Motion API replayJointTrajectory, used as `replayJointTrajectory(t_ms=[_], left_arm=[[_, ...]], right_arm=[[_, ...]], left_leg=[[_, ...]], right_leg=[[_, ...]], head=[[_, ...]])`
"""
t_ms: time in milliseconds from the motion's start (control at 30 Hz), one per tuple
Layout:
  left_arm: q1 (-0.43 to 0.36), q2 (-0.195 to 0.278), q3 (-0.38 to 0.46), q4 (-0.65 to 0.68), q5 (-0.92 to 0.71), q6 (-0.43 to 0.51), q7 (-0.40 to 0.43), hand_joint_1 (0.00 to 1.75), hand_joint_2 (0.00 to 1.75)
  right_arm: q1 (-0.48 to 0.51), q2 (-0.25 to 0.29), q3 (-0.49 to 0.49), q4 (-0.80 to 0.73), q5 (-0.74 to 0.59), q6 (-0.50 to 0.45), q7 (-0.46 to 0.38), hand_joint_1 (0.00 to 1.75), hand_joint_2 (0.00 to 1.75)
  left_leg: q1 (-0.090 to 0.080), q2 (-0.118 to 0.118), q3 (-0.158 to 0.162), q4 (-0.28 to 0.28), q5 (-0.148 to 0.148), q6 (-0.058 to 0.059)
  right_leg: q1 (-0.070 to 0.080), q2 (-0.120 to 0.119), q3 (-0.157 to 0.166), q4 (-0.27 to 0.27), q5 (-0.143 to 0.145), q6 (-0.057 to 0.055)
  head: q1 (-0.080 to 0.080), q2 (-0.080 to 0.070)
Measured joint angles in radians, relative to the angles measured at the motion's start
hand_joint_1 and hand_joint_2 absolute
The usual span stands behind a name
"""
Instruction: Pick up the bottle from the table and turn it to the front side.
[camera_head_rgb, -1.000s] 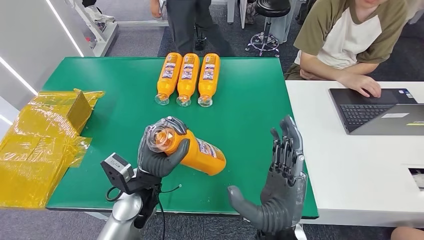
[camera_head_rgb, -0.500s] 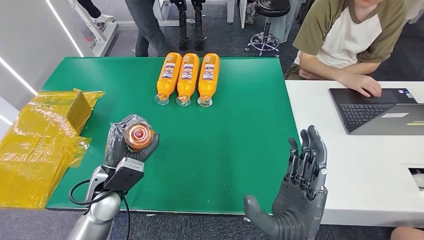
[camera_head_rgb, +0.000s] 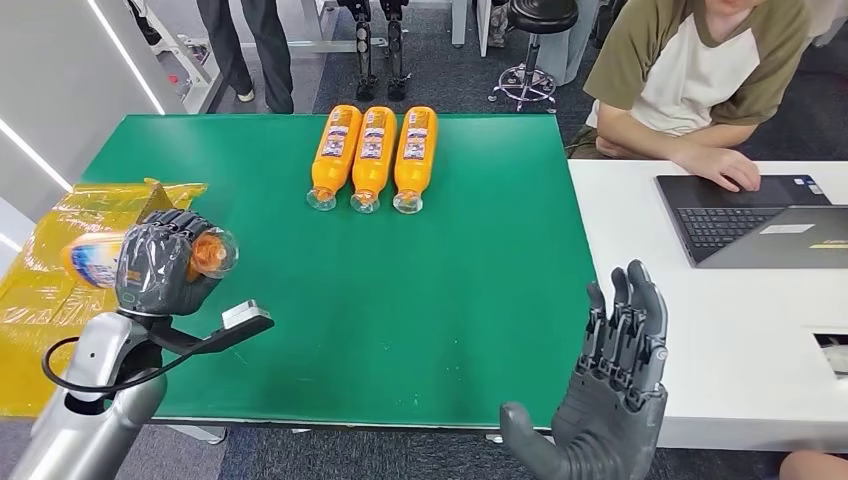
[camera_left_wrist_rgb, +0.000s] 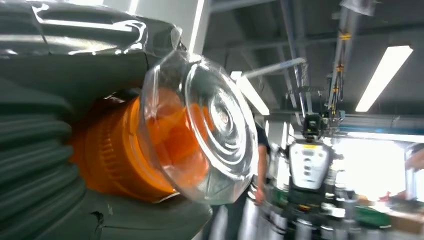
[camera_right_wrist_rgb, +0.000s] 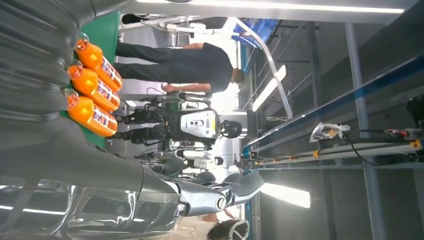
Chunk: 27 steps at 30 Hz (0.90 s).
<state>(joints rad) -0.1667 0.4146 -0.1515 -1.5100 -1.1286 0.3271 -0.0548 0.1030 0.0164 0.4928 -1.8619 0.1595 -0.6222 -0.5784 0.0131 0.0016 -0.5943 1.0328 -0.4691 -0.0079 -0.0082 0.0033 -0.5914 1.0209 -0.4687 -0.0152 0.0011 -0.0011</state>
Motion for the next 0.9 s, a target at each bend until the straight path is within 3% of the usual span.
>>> replayJointTrajectory(t_ms=[267, 500, 667, 900], left_arm=[[-0.052, 0.227, -0.004, 0.066, -0.005, -0.193, -0.007, 1.75, 1.75], [-0.072, 0.355, -0.048, 0.160, 0.029, -0.322, -0.045, 1.75, 1.75], [-0.126, 0.383, -0.107, 0.272, 0.039, -0.399, -0.092, 1.75, 1.75], [-0.349, 0.324, -0.277, 0.611, 0.009, -0.483, -0.236, 1.75, 1.75]], right_arm=[[0.005, -0.016, 0.013, 0.000, -0.031, -0.003, -0.016, 0.00, 1.75], [0.010, -0.031, 0.024, 0.001, -0.055, 0.023, -0.024, 0.00, 1.75], [0.009, -0.040, 0.035, 0.004, -0.065, 0.037, -0.027, 0.00, 1.75], [-0.005, -0.042, 0.044, 0.013, -0.072, 0.052, -0.014, 0.00, 1.75]], left_leg=[[0.001, 0.002, 0.000, 0.000, 0.000, -0.001], [0.001, 0.002, 0.000, 0.000, 0.000, -0.001], [0.001, 0.002, 0.000, 0.000, 0.000, -0.001], [0.001, 0.000, -0.001, 0.000, 0.002, -0.003]], right_leg=[[0.001, 0.002, -0.001, 0.000, 0.001, -0.001], [0.001, 0.002, -0.002, 0.000, 0.000, -0.001], [0.001, 0.002, -0.001, 0.000, 0.000, -0.001], [0.001, 0.000, -0.001, 0.000, 0.002, -0.002]], head=[[0.000, 0.000], [0.000, 0.000], [0.000, 0.000], [0.000, 0.000]])
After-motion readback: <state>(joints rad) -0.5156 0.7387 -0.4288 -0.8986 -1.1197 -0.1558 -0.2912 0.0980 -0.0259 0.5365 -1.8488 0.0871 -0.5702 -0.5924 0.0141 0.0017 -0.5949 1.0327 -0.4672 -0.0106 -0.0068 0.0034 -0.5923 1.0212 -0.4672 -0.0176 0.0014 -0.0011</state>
